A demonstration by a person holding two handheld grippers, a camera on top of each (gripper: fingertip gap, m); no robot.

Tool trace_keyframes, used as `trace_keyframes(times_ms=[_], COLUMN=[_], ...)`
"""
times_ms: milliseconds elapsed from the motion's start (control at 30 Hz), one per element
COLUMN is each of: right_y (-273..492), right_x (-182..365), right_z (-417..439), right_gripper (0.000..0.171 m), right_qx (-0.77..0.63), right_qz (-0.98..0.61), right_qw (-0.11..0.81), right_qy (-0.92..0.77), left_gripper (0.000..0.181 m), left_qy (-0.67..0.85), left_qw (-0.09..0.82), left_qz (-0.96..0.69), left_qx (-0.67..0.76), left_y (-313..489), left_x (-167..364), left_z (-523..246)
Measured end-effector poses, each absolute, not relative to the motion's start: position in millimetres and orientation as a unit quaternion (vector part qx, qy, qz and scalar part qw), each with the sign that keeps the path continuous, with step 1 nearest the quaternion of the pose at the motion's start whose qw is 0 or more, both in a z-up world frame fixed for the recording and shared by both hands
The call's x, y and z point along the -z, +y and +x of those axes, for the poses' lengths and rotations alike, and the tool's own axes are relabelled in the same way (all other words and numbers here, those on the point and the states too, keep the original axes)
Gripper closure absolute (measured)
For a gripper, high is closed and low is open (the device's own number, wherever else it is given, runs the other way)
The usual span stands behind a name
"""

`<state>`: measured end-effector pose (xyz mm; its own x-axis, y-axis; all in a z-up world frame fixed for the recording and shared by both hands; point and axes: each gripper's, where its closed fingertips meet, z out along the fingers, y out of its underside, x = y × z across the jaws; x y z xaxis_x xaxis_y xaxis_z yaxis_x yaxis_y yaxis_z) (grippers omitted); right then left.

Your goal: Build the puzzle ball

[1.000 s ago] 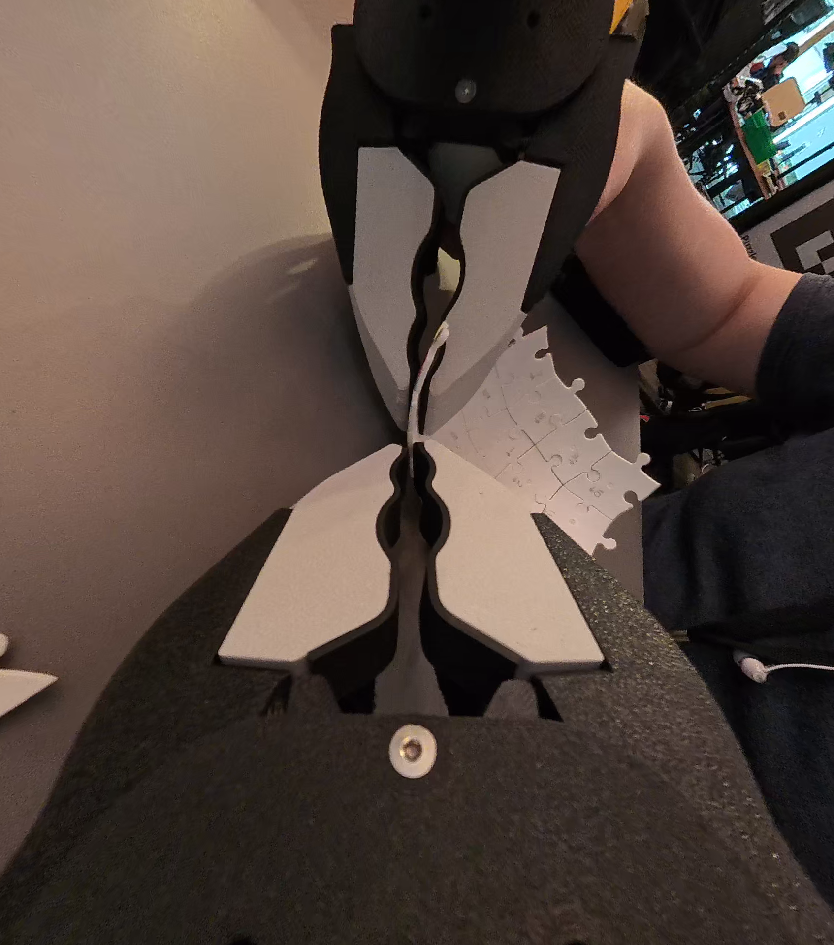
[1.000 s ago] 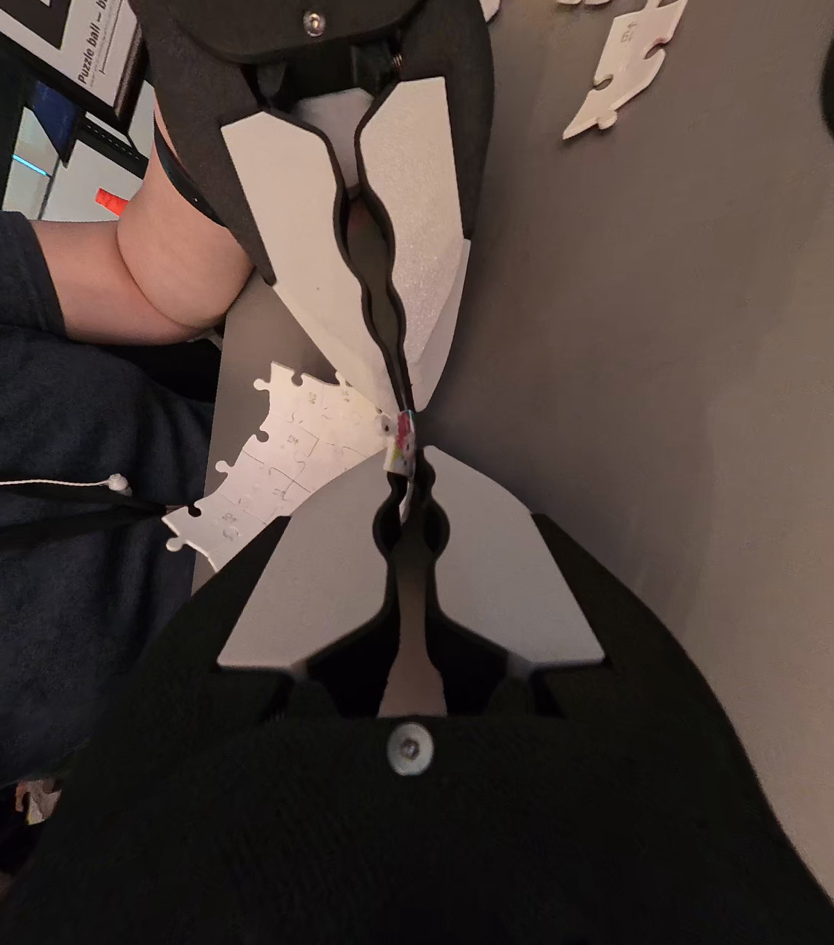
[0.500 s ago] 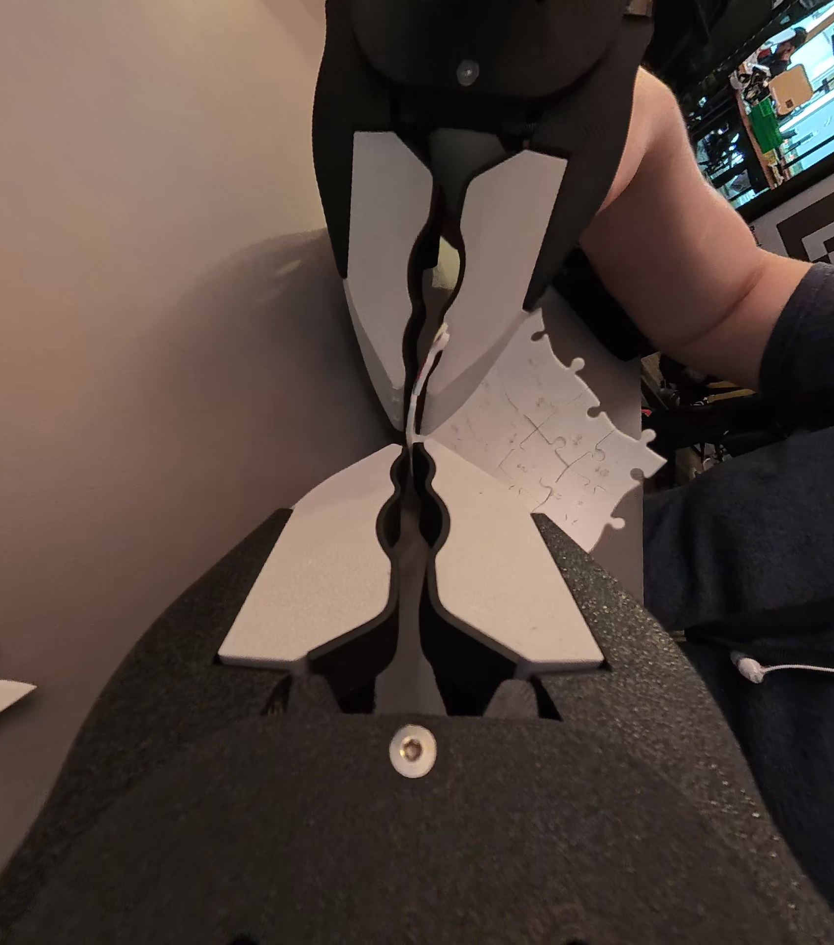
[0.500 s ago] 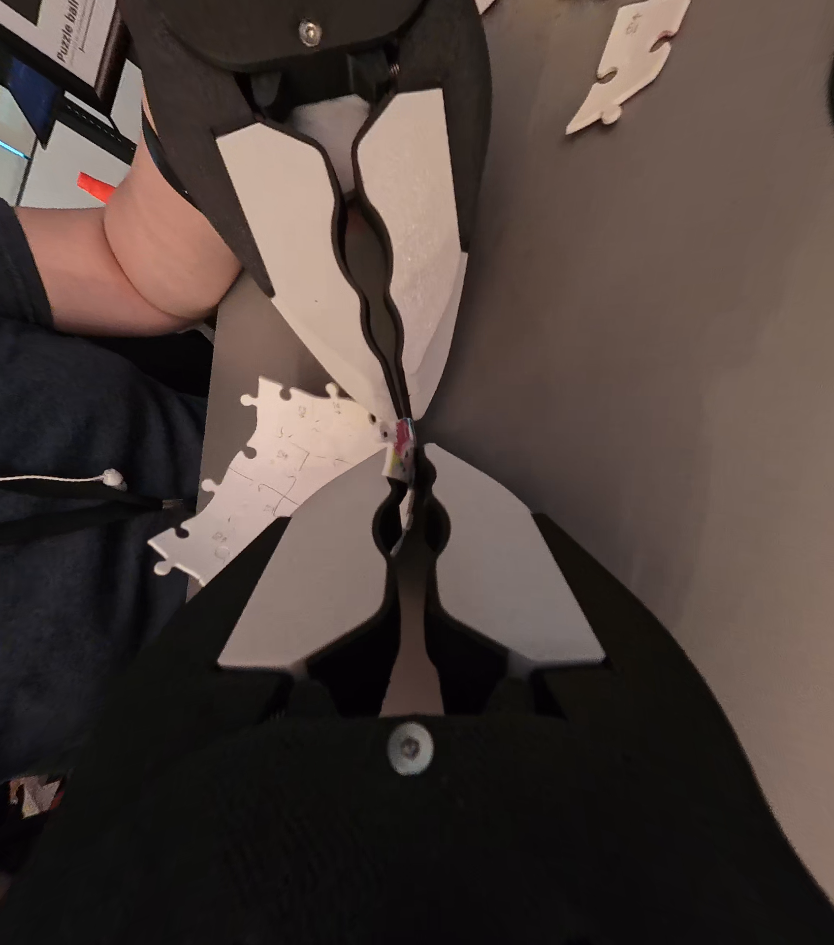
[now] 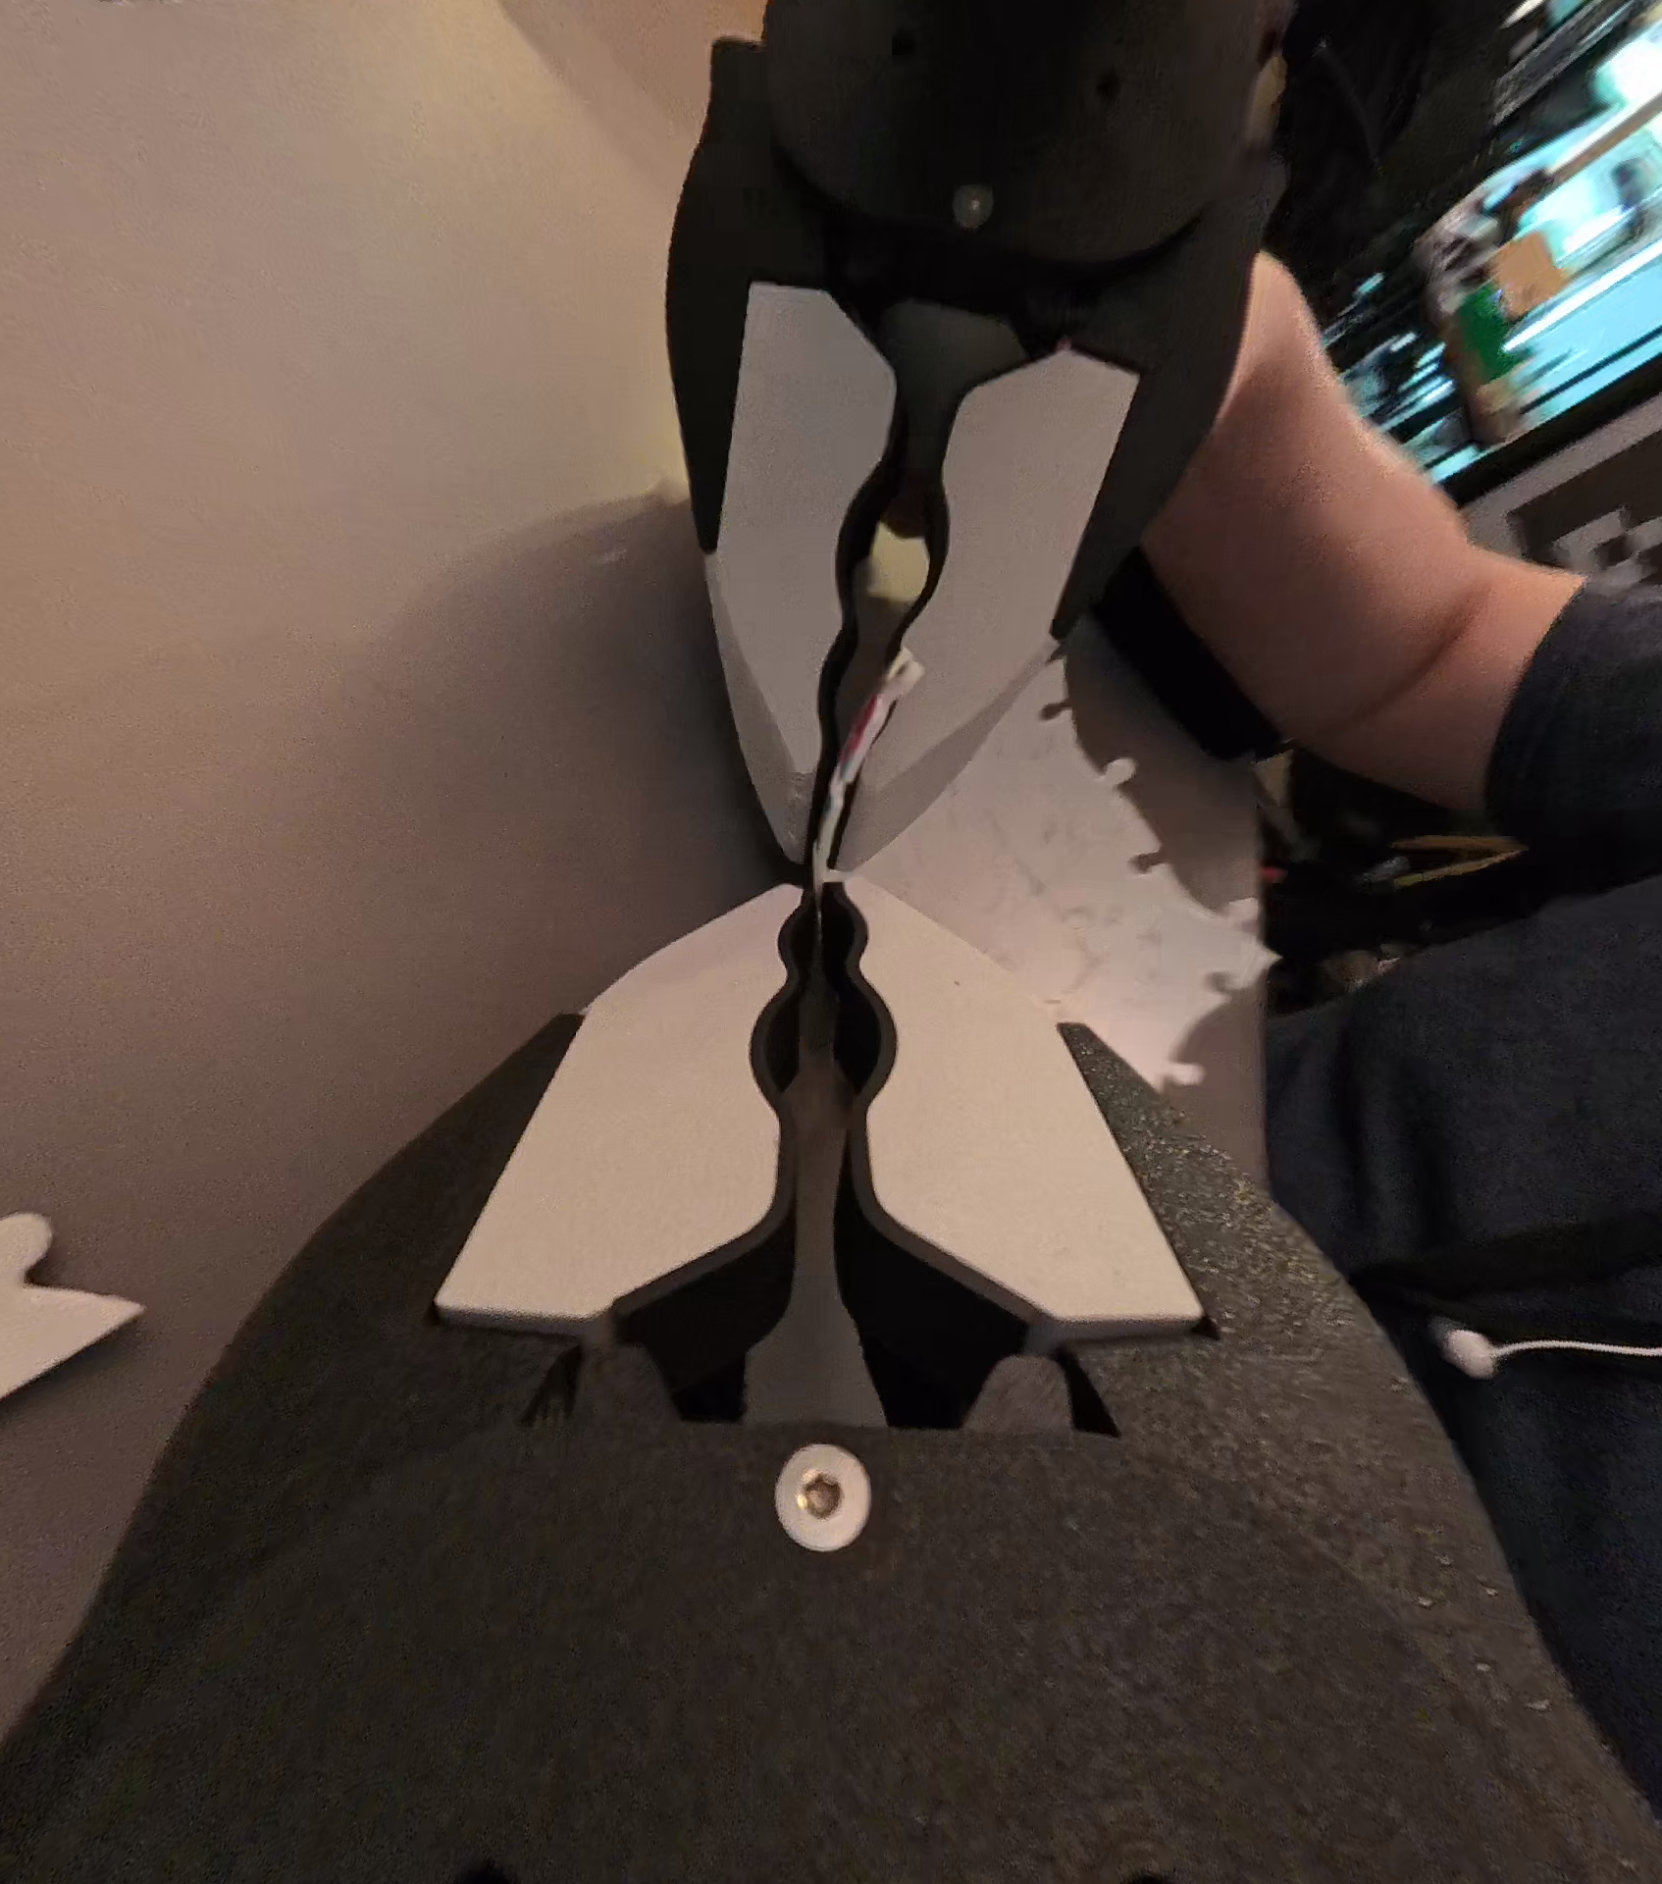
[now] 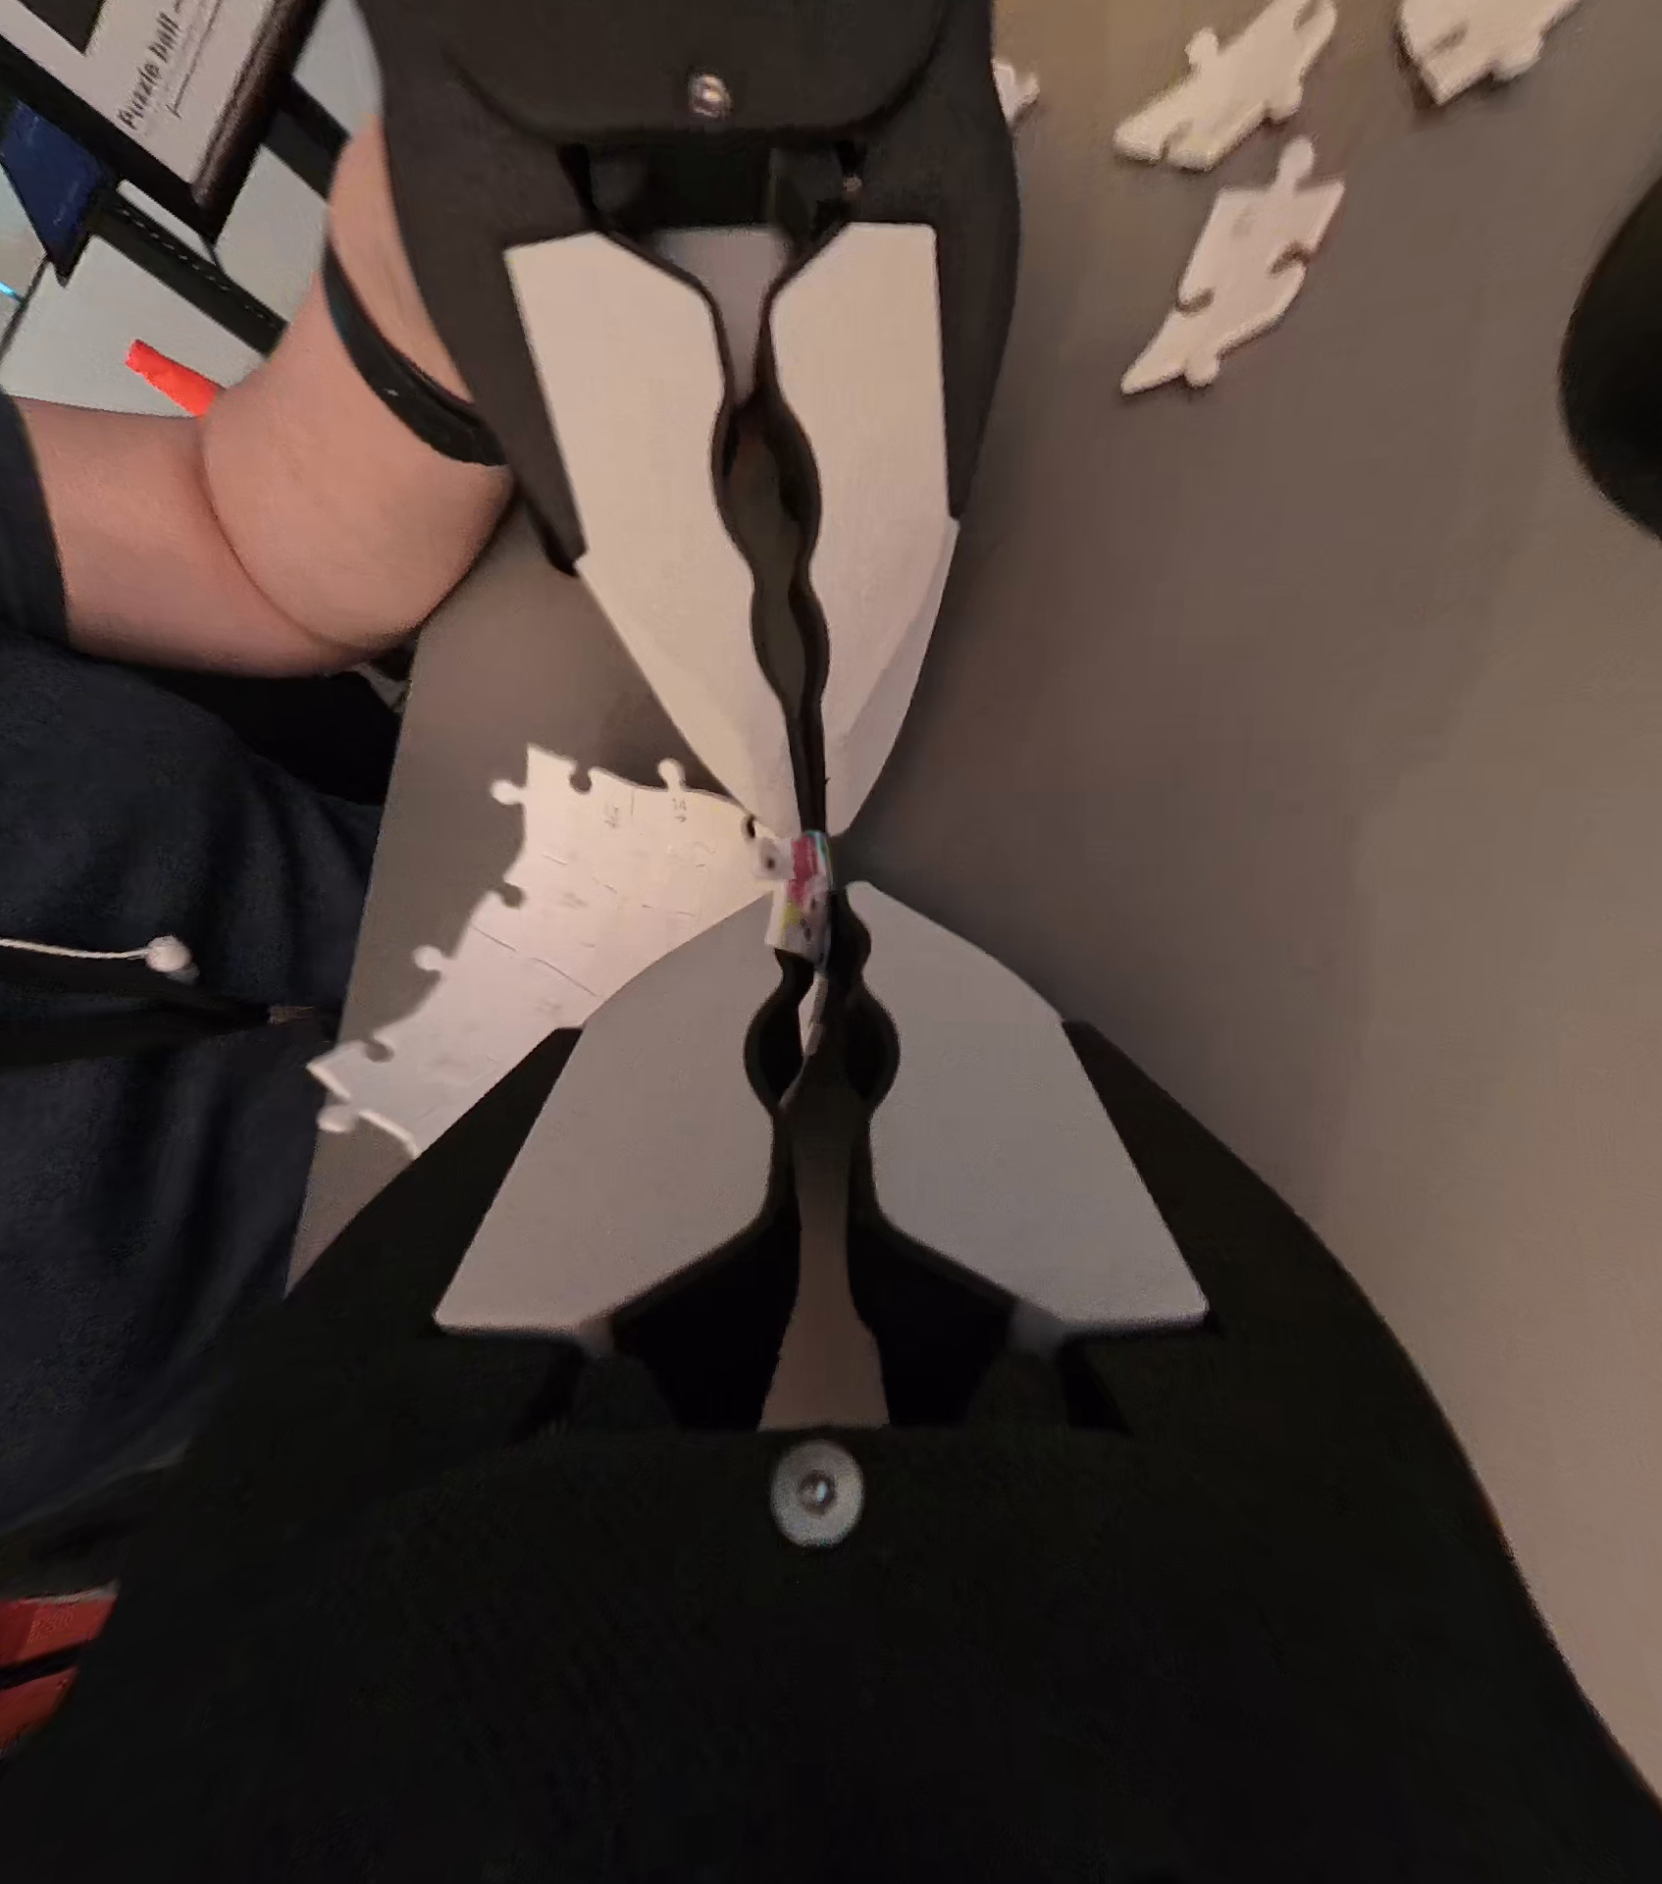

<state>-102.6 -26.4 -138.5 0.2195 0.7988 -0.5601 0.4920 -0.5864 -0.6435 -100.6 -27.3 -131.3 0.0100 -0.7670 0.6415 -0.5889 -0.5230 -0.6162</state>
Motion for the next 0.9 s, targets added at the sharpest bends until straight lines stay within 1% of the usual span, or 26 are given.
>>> trace_keyframes(times_ms=[33, 67, 133, 233, 333, 433, 600, 667, 733, 833, 900], right_y=[-27, -27, -23, -25, -27, -32, -33, -32, -32, -32, -32], right_x=[133, 129, 126, 127, 134, 138, 138, 138, 139, 140, 141], right_z=[-101, -99, -91, -86, -88, -92, -92, -91, -91, -91, -91], right_gripper=[0.167, 0.162, 0.162, 0.16, 0.154, 0.163, 0.166, 0.167, 0.167, 0.167, 0.167], right_qx=[-0.466, -0.467, -0.457, -0.466, -0.446, -0.436, -0.45, -0.449, -0.449, -0.453, -0.454], right_qz=[-0.759, -0.758, -0.763, -0.765, -0.772, -0.771, -0.773, -0.776, -0.779, -0.784, -0.786], right_qw=[0.165, 0.166, 0.182, 0.176, 0.168, 0.154, 0.144, 0.141, 0.136, 0.126, 0.122], right_qy=[-0.424, -0.424, -0.42, -0.408, -0.421, -0.439, -0.424, -0.42, -0.415, -0.406, -0.401], left_gripper=[0.181, 0.181, 0.181, 0.181, 0.181, 0.181, 0.181, 0.172, 0.168, 0.165, 0.169], left_qy=[0.467, 0.457, 0.456, 0.454, 0.456, 0.458, 0.438, 0.42, 0.421, 0.459, 0.484], left_qw=[0.078, 0.076, 0.083, 0.09, 0.086, 0.083, 0.097, 0.107, 0.106, 0.103, 0.109], left_qz=[-0.7, -0.7, -0.71, -0.712, -0.719, -0.72, -0.713, -0.7, -0.688, -0.702, -0.71], left_qx=[0.534, 0.543, 0.53, 0.528, 0.518, 0.516, 0.539, 0.568, 0.581, 0.534, 0.5], left_y=[-28, -27, -23, -20, -20, -22, -16, -13, -17, -25, -27], left_x=[126, 124, 129, 128, 133, 134, 122, 109, 102, 115, 123], left_z=[-100, -100, -103, -103, -103, -103, -105, -104, -102, -96, -91])
